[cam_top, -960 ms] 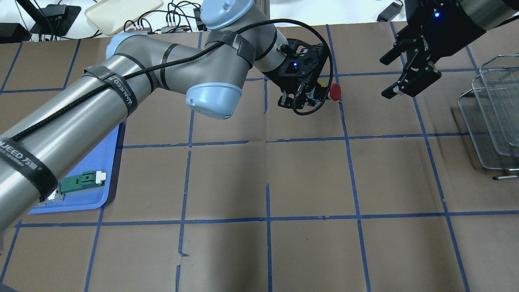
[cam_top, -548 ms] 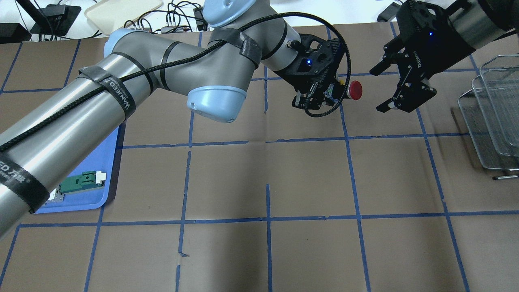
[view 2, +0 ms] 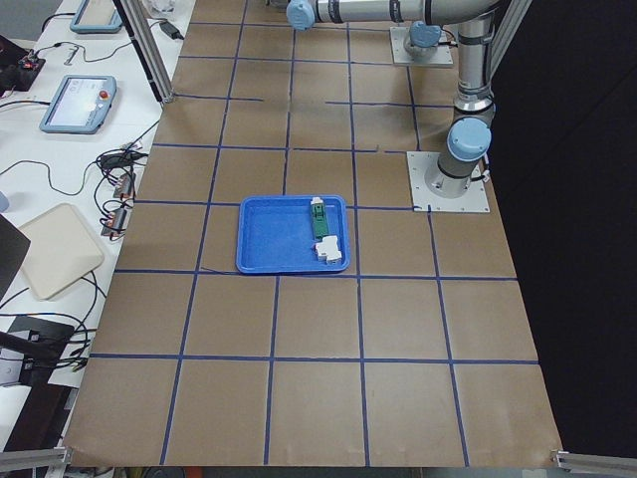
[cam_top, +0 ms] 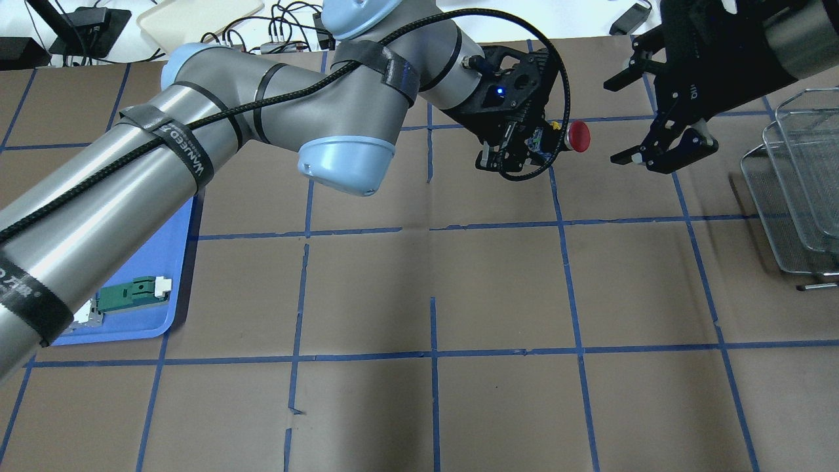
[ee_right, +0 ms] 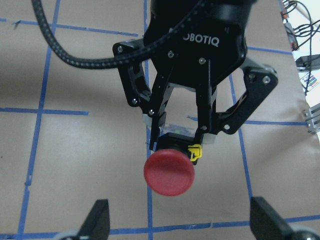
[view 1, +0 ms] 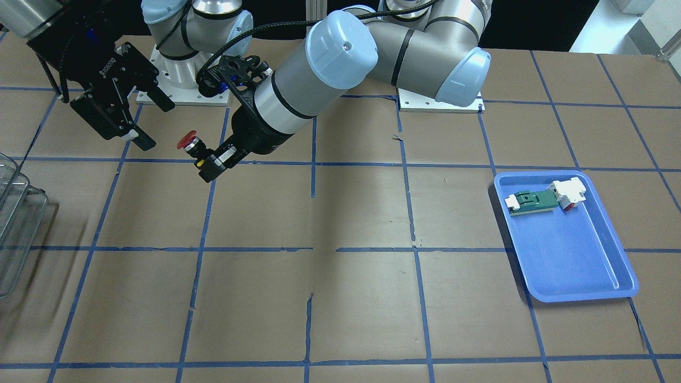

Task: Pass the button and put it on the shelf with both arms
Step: 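Hold the button still while the right gripper lowers around its red cap, then close the right gripper on the button and open the left gripper, then carry the button to the mesh basket with the right gripper while the left arm withdraws, then lower the button into the mesh basket and open the right gripper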

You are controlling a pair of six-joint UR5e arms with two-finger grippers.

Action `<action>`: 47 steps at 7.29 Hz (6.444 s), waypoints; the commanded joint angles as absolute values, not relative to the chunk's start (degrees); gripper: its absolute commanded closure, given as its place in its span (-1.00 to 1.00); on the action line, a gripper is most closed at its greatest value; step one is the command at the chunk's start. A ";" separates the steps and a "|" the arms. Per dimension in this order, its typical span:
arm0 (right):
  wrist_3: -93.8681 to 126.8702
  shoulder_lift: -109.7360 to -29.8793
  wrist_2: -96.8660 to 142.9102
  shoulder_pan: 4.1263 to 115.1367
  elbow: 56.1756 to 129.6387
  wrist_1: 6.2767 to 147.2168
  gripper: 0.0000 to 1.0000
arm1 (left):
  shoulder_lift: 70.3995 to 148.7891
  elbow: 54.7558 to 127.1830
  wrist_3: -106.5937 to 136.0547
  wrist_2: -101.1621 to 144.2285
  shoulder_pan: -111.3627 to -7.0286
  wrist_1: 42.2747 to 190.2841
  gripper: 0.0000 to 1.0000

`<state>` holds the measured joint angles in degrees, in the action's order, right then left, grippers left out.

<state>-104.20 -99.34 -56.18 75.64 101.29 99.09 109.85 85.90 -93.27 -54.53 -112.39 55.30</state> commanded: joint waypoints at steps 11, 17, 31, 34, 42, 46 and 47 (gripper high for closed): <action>-100.20 -103.19 -50.63 75.85 110.74 109.42 -1.00 | 108.99 87.19 -92.81 -52.56 -112.24 55.20 1.00; -99.05 -102.04 -48.97 75.94 110.48 109.16 -0.11 | 108.72 87.36 -92.72 -52.47 -112.24 55.28 1.00; -103.51 -101.43 -60.91 65.01 108.81 110.84 1.00 | 104.68 87.80 -64.78 -68.78 -109.26 56.25 -1.00; -116.25 -93.28 -66.44 53.12 103.84 112.32 1.00 | 102.49 89.47 -45.94 -80.29 -105.57 60.09 -1.00; -123.50 -76.29 -72.59 43.42 91.41 114.70 0.98 | 90.63 89.56 -15.91 -81.65 -93.53 89.88 -1.00; -123.05 -75.85 -76.99 43.42 91.93 113.04 -0.34 | 89.47 89.91 -11.46 -90.18 -91.49 91.75 -1.00; -121.74 -76.11 -77.17 43.42 92.28 112.16 -0.59 | 89.65 90.09 -8.29 -90.09 -91.49 91.06 -1.00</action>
